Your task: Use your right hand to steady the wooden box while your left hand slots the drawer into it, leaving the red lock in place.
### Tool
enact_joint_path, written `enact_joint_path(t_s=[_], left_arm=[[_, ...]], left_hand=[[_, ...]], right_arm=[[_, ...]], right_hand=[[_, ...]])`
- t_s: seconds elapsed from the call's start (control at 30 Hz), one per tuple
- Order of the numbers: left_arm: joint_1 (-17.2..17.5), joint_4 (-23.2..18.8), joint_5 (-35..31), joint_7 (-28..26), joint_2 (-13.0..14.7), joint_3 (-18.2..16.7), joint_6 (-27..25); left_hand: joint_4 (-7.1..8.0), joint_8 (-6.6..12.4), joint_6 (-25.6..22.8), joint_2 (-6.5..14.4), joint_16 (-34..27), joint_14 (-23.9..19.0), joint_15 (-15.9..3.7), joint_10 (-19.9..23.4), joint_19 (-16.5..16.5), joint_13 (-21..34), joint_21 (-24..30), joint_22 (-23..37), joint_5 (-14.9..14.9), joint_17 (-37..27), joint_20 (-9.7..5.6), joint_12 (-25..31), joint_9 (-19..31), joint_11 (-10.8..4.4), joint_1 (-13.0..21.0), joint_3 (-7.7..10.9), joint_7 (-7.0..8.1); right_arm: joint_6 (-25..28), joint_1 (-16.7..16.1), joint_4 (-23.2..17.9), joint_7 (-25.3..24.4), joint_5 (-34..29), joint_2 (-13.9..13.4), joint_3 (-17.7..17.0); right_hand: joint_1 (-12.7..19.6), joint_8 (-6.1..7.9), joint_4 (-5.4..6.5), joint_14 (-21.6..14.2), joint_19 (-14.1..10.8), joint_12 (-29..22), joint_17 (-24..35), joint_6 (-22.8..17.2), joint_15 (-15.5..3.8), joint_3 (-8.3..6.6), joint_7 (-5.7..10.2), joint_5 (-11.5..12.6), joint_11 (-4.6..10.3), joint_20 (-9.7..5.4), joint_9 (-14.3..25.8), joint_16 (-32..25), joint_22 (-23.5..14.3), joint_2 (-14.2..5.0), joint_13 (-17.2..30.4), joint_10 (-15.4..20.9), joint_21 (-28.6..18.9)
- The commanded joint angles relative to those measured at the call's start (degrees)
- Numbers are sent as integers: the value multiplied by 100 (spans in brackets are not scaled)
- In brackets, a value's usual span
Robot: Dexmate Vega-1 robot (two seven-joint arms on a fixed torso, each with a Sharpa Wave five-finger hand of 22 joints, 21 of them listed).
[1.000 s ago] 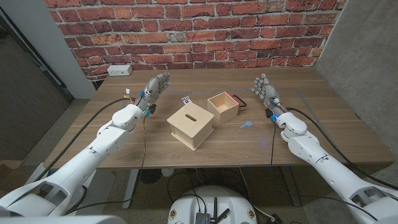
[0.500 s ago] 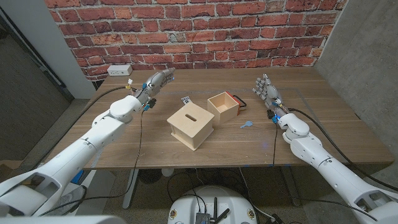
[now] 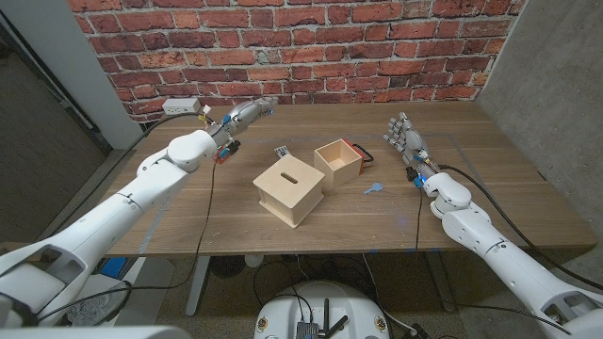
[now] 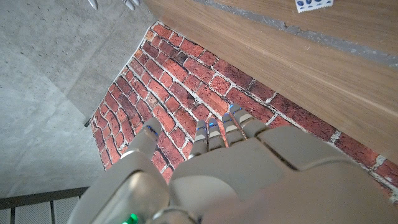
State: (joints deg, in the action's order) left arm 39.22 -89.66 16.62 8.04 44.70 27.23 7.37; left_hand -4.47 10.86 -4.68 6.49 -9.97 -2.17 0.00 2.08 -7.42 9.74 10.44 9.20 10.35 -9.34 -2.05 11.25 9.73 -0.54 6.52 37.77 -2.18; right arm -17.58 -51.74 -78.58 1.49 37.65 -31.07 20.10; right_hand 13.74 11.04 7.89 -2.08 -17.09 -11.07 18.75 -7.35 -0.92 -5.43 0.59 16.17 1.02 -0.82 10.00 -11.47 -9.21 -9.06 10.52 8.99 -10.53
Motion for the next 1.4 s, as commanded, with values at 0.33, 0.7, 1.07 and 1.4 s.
enact_joint_path(t_s=[0.33,0.7,1.07,1.4], left_arm=[[-743,-88,-1023,564,70,487,84],[-1023,-152,-1590,776,26,711,208],[-1339,95,-1960,990,-118,868,654],[-1685,265,-2482,1174,-247,1075,959]], left_hand=[[-371,41,-257,0,-38,-198,-151,234,-134,20,25,19,-15,-2,-368,25,17,-121,285,81,88],[-632,81,-452,3,-51,-407,-334,446,-223,23,25,17,34,-6,-395,28,21,-302,731,214,278],[-668,121,-632,-69,-50,-562,-451,614,-302,24,25,16,55,-5,-379,31,24,-406,1035,256,395],[-679,131,-700,-139,-55,-672,-513,696,-347,26,23,16,62,-4,-392,22,27,-439,1227,267,425]], right_arm=[[-126,-118,-24,-107,-3,-2,-79],[-156,-179,-38,-90,17,-12,-92],[-142,-202,-67,-85,32,-32,-104],[-196,-181,24,-20,74,-5,-120]], right_hand=[[32,33,37,-68,-39,-25,13,-47,3,4,7,38,-7,-14,33,-43,-32,-53,33,45,-18],[32,33,37,-68,-39,-25,13,-47,3,4,7,38,-7,-14,33,-43,-32,-53,33,45,-18],[32,33,37,-68,-39,-25,13,-47,3,4,7,38,-7,-14,33,-43,-32,-53,33,45,-18],[32,33,37,-68,-39,-25,13,-47,3,4,7,38,-7,-14,33,-43,-32,-53,33,45,-18]])
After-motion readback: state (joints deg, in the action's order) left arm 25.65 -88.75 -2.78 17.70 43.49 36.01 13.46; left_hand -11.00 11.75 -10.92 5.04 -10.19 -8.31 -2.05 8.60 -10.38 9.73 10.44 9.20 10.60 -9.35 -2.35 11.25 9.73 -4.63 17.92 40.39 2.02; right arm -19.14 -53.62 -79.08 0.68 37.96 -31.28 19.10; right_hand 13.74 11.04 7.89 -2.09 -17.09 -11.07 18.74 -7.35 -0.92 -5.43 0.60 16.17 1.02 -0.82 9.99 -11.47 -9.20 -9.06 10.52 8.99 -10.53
